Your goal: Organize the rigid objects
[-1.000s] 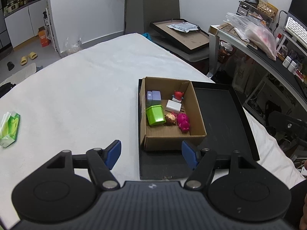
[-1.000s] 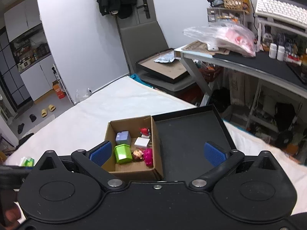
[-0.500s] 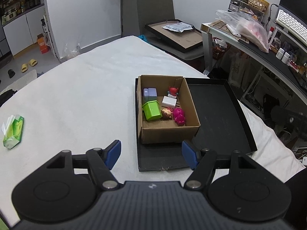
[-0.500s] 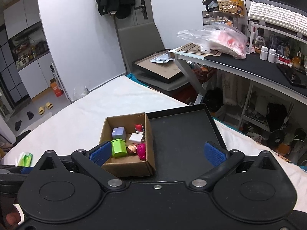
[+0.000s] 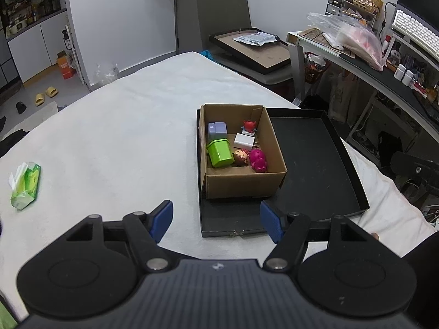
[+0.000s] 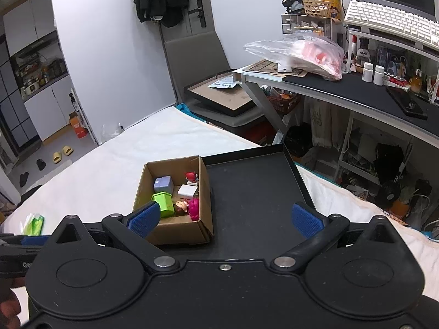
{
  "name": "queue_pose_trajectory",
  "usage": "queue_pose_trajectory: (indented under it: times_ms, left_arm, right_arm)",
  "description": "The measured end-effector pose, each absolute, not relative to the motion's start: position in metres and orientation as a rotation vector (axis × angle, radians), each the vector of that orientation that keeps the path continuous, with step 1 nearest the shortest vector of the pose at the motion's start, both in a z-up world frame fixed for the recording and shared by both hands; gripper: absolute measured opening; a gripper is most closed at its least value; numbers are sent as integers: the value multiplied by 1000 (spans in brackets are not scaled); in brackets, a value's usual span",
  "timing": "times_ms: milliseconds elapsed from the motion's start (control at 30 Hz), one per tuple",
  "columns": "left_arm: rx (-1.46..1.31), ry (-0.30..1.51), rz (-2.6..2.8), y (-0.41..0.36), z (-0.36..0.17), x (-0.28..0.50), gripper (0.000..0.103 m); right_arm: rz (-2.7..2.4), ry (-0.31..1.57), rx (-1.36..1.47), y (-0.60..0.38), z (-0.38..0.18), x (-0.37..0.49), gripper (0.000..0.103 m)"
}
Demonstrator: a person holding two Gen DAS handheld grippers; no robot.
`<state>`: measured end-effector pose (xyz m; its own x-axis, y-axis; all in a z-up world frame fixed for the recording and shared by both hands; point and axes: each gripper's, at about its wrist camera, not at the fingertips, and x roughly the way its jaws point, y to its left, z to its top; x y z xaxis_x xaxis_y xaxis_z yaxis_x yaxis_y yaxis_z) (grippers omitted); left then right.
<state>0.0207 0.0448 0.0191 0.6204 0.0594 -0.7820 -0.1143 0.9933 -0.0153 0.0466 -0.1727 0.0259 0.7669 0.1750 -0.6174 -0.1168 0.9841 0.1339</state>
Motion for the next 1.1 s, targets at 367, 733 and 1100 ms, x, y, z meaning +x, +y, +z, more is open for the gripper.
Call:
queue_pose_trajectory:
  times_ms: [367, 733, 1100]
  left_arm:
    - [-64, 885, 85, 41, 27, 15, 69]
    - [-66, 879, 93, 41, 30, 13, 69]
    - [-59, 876, 89, 39, 32, 11, 69]
  right_arm:
    - [174, 683, 67, -168, 28, 41, 103]
    - [169, 687, 86, -173, 27, 38, 103]
    - [162, 685, 91, -175, 27, 36, 103]
